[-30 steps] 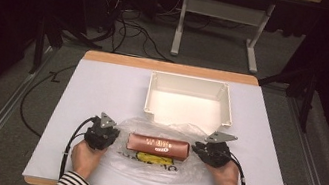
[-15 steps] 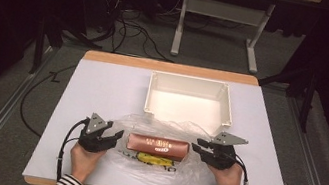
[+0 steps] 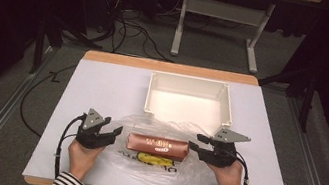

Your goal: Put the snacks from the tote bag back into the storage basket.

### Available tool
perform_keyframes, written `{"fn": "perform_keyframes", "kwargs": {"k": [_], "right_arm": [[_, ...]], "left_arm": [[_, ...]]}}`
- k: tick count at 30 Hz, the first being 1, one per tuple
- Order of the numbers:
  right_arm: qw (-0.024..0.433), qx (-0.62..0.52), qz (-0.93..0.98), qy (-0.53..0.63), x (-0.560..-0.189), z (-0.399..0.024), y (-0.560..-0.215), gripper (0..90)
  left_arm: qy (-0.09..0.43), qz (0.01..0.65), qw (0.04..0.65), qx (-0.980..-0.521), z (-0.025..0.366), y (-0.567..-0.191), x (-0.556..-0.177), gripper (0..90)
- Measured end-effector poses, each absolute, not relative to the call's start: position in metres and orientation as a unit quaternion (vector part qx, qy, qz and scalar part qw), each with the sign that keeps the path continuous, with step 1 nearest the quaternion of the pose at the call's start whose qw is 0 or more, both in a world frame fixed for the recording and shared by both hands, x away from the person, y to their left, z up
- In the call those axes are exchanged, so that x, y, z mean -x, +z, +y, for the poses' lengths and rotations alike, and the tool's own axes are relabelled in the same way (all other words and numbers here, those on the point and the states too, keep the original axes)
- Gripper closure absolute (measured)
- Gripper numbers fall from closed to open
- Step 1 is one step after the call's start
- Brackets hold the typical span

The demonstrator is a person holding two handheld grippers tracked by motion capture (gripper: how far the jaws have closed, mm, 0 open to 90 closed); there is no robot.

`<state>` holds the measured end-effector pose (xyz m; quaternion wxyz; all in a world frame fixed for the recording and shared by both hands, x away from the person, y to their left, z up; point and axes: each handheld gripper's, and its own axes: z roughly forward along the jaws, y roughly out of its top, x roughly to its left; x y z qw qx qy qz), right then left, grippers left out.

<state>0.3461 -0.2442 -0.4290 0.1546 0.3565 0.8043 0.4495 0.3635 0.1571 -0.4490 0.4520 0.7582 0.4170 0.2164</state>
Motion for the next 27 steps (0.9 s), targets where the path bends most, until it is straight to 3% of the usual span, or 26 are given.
{"fn": "perform_keyframes", "kwargs": {"k": [11,18,27], "right_arm": [[0.17,-0.327,0.817,0.444,-0.346,-0.236,-0.424,50.7],[0.181,-0.305,0.831,0.428,-0.347,-0.224,-0.419,43.4],[0.157,-0.276,0.851,0.418,-0.352,-0.203,-0.416,41.5]], "left_arm": [[0.215,0.443,0.465,-0.736,0.173,-0.446,-0.37,38.1],[0.248,0.439,0.464,-0.728,0.181,-0.448,-0.373,36.2],[0.257,0.465,0.47,-0.705,0.199,-0.465,-0.378,31.6]]}}
